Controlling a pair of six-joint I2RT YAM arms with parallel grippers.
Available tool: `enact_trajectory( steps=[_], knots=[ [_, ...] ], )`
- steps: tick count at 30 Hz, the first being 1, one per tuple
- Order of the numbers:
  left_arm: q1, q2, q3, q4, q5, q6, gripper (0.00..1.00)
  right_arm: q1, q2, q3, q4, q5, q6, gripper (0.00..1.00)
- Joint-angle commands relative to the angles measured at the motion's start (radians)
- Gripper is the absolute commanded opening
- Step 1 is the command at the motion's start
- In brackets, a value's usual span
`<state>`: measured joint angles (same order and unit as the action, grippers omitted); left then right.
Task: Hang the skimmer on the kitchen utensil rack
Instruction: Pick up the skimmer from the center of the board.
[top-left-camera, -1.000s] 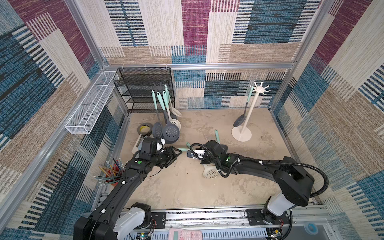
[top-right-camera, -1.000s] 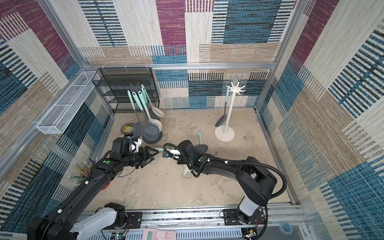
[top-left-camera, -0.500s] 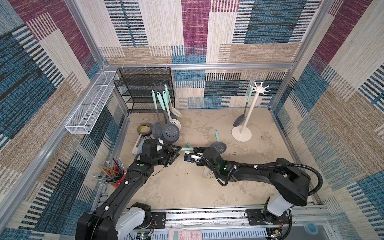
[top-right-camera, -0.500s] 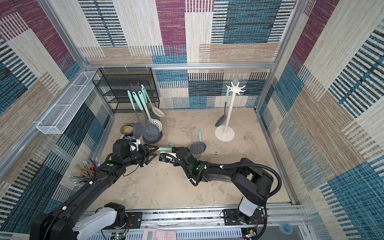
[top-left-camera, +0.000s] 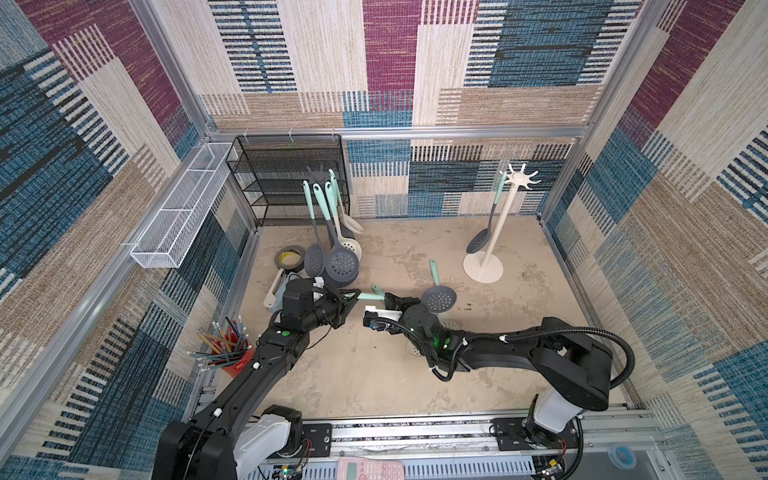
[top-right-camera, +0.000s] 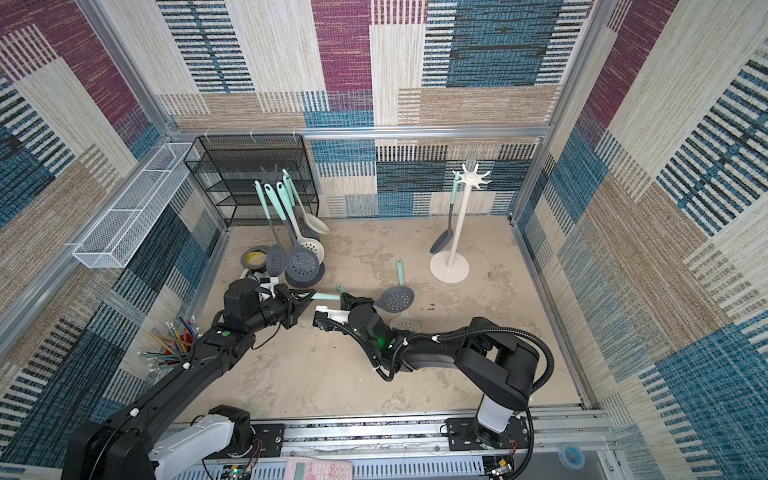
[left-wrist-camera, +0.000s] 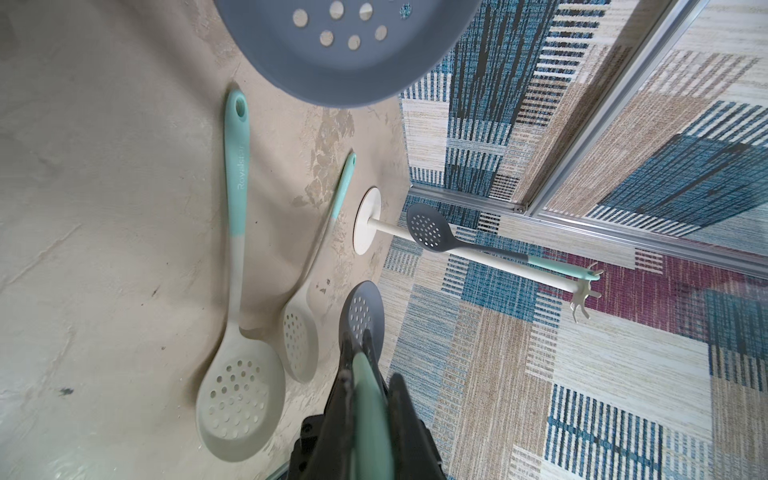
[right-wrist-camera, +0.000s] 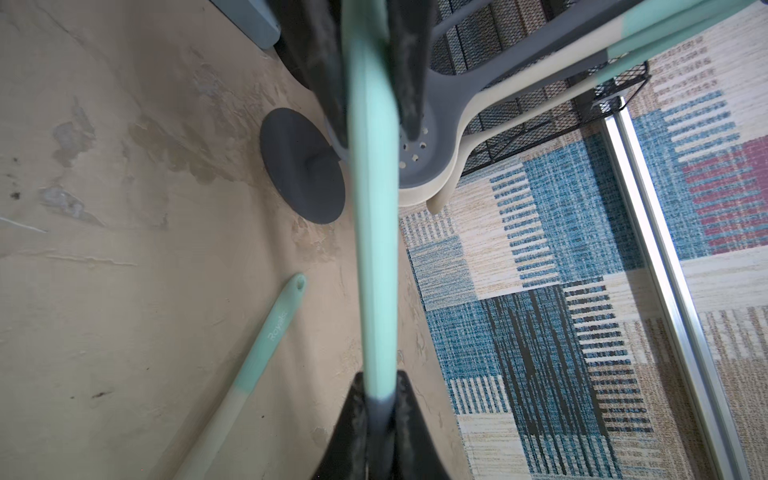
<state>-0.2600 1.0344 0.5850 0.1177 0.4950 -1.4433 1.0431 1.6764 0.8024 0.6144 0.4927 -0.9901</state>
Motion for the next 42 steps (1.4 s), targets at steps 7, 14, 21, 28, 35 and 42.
enact_trajectory(
  steps=[7,14,21,28,35,42],
  knots=[
    [0.001,-0.043,0.022,0.036,-0.009,0.115,0.0,0.009,-0.099,0.002,-0.04,-0.028,0.094,0.38],
    [0.001,-0.077,0.082,0.047,0.042,0.243,0.0,0.008,-0.275,0.048,-0.344,-0.227,0.237,0.58],
    [0.003,-0.081,0.213,-0.079,0.148,0.5,0.0,-0.024,-0.4,0.152,-0.585,-0.488,0.338,0.65],
    [0.005,-0.071,0.361,-0.231,0.241,0.766,0.0,-0.104,-0.399,0.319,-0.776,-0.638,0.475,0.66],
    [0.005,-0.012,0.496,-0.322,0.357,1.005,0.0,-0.189,-0.367,0.437,-0.929,-0.726,0.501,0.65],
    [0.007,0.008,0.576,-0.31,0.404,1.182,0.0,-0.247,-0.387,0.464,-0.999,-0.839,0.483,0.64]
  ],
)
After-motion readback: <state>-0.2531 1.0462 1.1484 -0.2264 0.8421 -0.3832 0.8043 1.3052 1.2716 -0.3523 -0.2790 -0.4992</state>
